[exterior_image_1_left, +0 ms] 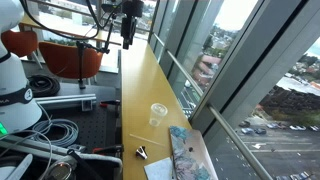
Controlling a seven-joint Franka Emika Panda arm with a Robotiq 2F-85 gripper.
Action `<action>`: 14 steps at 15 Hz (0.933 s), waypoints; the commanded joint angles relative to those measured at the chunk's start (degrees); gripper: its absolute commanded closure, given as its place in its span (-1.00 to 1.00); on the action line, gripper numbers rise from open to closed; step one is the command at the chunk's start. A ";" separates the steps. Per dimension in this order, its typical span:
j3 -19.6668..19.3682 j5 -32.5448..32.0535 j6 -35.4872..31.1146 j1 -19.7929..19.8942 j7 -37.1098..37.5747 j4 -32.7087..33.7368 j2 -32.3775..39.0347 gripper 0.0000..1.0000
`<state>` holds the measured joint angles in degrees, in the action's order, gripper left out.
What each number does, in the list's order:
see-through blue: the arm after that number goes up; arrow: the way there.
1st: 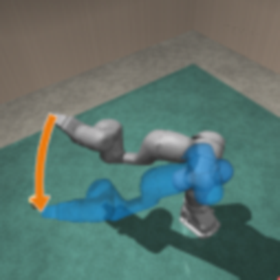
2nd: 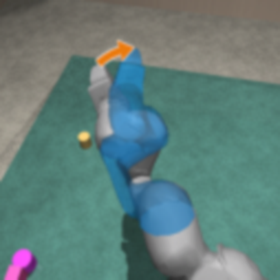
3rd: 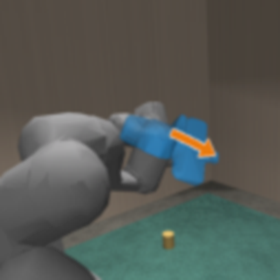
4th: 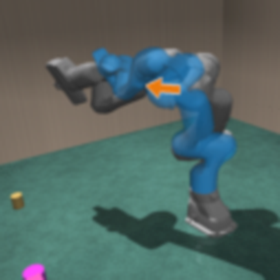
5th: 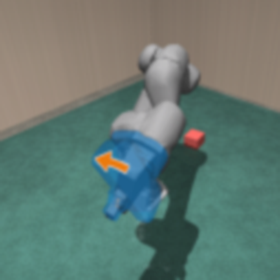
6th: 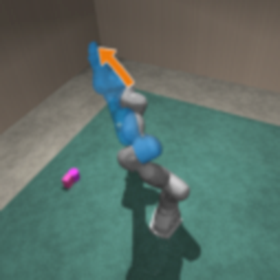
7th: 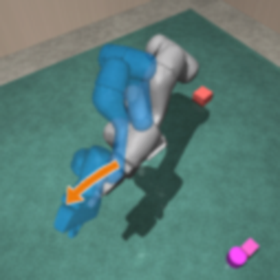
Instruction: Put the straw inside the cup
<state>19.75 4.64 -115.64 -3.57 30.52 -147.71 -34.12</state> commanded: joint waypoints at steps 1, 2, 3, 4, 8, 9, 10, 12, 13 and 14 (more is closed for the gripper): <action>-0.77 -0.52 0.08 -0.82 0.41 0.07 0.17 -1.00; -0.77 -0.52 0.08 -0.82 0.41 0.07 0.17 -1.00; -0.77 -0.52 0.08 -0.82 0.41 0.07 0.17 -1.00; -0.77 -0.52 0.08 -0.82 0.41 0.07 0.17 -1.00; -2.56 -2.04 -2.95 0.50 -1.80 -1.06 1.81 -1.00; -3.79 -2.64 -4.68 1.02 -3.26 -1.97 2.16 -1.00; -4.83 -3.48 -7.00 1.93 -3.99 -2.66 2.74 -1.00; -7.72 -4.95 -12.99 3.69 -6.20 -4.09 4.41 -1.00; -9.40 -5.29 -17.00 4.64 -7.46 -5.06 5.38 -1.00; -10.88 -5.41 -20.32 5.49 -8.49 -5.44 6.54 -1.00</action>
<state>12.73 0.26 -127.94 -0.09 25.41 -151.96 -30.45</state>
